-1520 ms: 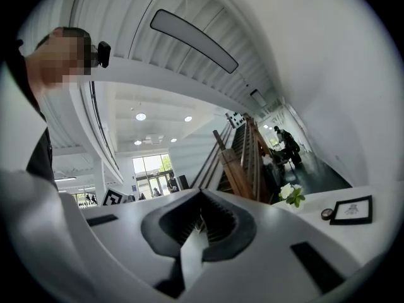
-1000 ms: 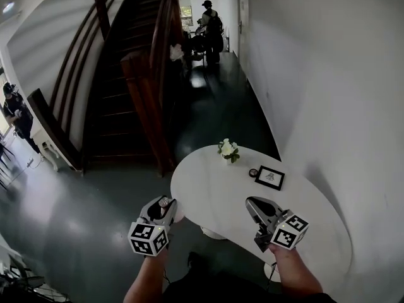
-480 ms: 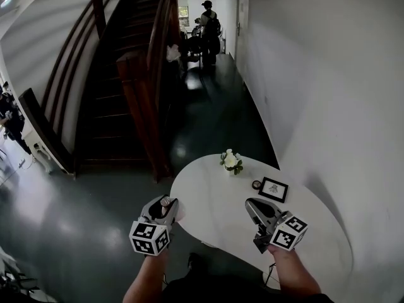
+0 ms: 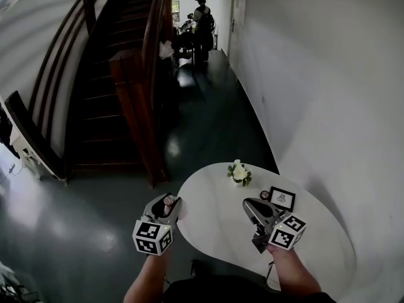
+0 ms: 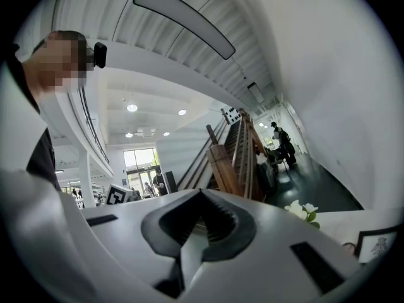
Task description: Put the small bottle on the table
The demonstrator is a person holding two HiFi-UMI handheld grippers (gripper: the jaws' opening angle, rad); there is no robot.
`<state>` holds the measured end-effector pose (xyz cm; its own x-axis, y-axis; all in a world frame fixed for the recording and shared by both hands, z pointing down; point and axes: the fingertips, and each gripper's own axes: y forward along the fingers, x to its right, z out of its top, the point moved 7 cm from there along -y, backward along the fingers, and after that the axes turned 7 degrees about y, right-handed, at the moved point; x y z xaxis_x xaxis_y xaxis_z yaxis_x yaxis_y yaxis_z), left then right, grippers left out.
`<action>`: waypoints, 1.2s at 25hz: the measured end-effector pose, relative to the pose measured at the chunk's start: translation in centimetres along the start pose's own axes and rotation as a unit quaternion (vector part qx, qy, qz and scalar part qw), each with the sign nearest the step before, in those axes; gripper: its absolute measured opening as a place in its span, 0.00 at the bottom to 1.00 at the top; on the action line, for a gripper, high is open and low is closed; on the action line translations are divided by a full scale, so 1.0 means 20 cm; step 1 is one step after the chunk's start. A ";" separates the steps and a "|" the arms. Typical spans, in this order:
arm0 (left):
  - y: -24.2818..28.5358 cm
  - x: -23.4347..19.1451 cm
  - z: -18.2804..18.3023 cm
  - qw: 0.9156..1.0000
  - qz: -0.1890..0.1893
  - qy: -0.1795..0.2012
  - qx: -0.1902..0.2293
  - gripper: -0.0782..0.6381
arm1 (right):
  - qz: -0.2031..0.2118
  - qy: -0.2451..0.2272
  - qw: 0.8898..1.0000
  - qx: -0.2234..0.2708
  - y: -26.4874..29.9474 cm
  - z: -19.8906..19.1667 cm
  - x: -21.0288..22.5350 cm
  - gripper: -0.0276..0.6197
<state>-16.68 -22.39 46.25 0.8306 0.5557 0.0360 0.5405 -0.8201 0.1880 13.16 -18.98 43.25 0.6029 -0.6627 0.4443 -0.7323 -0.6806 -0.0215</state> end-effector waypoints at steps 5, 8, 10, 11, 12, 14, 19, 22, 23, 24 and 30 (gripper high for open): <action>0.06 -0.11 -0.02 1.000 -0.017 0.003 0.000 0.31 | -0.009 0.000 1.000 -0.005 0.14 -0.01 -0.02 0.06; 0.09 -0.14 -0.04 1.000 -0.025 0.004 -0.001 0.31 | -0.014 0.001 1.000 -0.006 0.18 -0.03 -0.03 0.06; 0.11 -0.15 -0.05 1.000 -0.029 0.002 -0.004 0.31 | -0.018 0.004 1.000 -0.011 0.19 -0.05 -0.02 0.06; 0.12 -0.15 -0.05 1.000 -0.030 0.001 -0.005 0.31 | -0.019 0.005 1.000 -0.013 0.19 -0.05 -0.01 0.06; 0.13 -0.14 -0.06 0.999 -0.032 0.002 -0.006 0.31 | -0.021 0.007 1.000 -0.015 0.18 -0.06 0.00 0.06; 0.16 -0.13 -0.06 0.999 -0.033 0.002 -0.010 0.31 | -0.023 0.010 1.000 -0.017 0.17 -0.07 0.03 0.06; 0.20 -0.06 -0.06 0.999 -0.030 -0.001 -0.021 0.31 | -0.028 0.016 0.999 -0.022 0.09 -0.08 0.12 0.06; 0.22 0.00 -0.07 0.999 -0.024 -0.007 -0.031 0.31 | -0.025 0.025 0.999 -0.031 0.04 -0.09 0.17 0.06; 0.23 0.02 -0.07 0.999 -0.022 -0.008 -0.031 0.31 | -0.022 0.025 0.999 -0.035 0.02 -0.09 0.18 0.06; 0.24 0.05 -0.07 0.999 -0.021 -0.009 -0.031 0.31 | -0.020 0.025 0.999 -0.038 0.00 -0.10 0.20 0.06; 0.34 0.11 -0.12 0.998 -0.036 -0.009 -0.041 0.31 | -0.028 0.034 0.998 -0.045 0.01 -0.11 0.29 0.06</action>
<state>-11.47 -26.28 49.98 0.7928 0.6095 0.0020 0.5866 -0.7639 0.2691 15.71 -22.25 47.76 0.6225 -0.6005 0.5019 -0.7260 -0.6826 0.0838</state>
